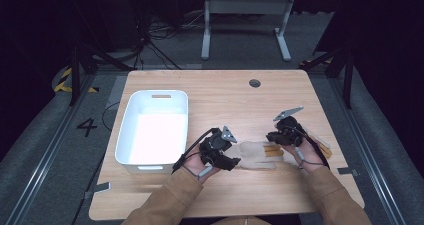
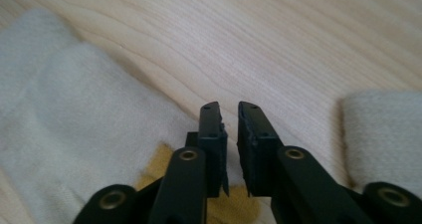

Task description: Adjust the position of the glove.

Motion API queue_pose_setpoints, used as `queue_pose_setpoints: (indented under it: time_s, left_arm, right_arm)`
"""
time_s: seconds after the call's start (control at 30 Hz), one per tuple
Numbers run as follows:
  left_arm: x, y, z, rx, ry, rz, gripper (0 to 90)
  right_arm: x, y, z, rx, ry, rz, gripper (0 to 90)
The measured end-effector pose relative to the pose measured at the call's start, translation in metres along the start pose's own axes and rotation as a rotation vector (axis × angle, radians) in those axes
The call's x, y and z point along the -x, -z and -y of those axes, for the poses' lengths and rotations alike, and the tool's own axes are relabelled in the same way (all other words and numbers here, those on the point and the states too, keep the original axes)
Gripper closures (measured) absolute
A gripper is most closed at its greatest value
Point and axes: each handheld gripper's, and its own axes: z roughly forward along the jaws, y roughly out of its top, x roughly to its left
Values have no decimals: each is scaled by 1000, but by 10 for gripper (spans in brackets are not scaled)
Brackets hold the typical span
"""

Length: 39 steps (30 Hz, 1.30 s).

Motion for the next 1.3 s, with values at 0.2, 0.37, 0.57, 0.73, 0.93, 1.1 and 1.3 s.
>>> queue_pose_setpoints:
  time_s: [0.2, 0.37, 0.57, 0.73, 0.93, 1.1, 1.3]
  left_arm:
    - [-6, 0, -1, 13, 23, 11, 400]
    - [-6, 0, -3, 16, 19, 14, 400]
    - [-7, 0, -3, 24, 23, 12, 396]
    - [-9, 1, -3, 31, 29, 13, 396]
    - [-10, 2, -3, 33, 32, 13, 396]
    - [-10, 1, -3, 29, 37, 14, 396]
    - [-11, 1, -3, 29, 37, 14, 396]
  right_arm:
    - [2, 15, 0, 71, -11, -15, 637]
    - [9, 23, 4, 94, -38, 4, 568]
    - [21, 34, 12, 113, -51, 40, 524]
    - [30, 41, 17, 95, -86, 44, 550]
    - [42, 46, 27, 79, -109, 75, 532]
    - [55, 47, 36, 84, -185, 84, 530]
    - [69, 47, 48, 79, -243, 127, 535]
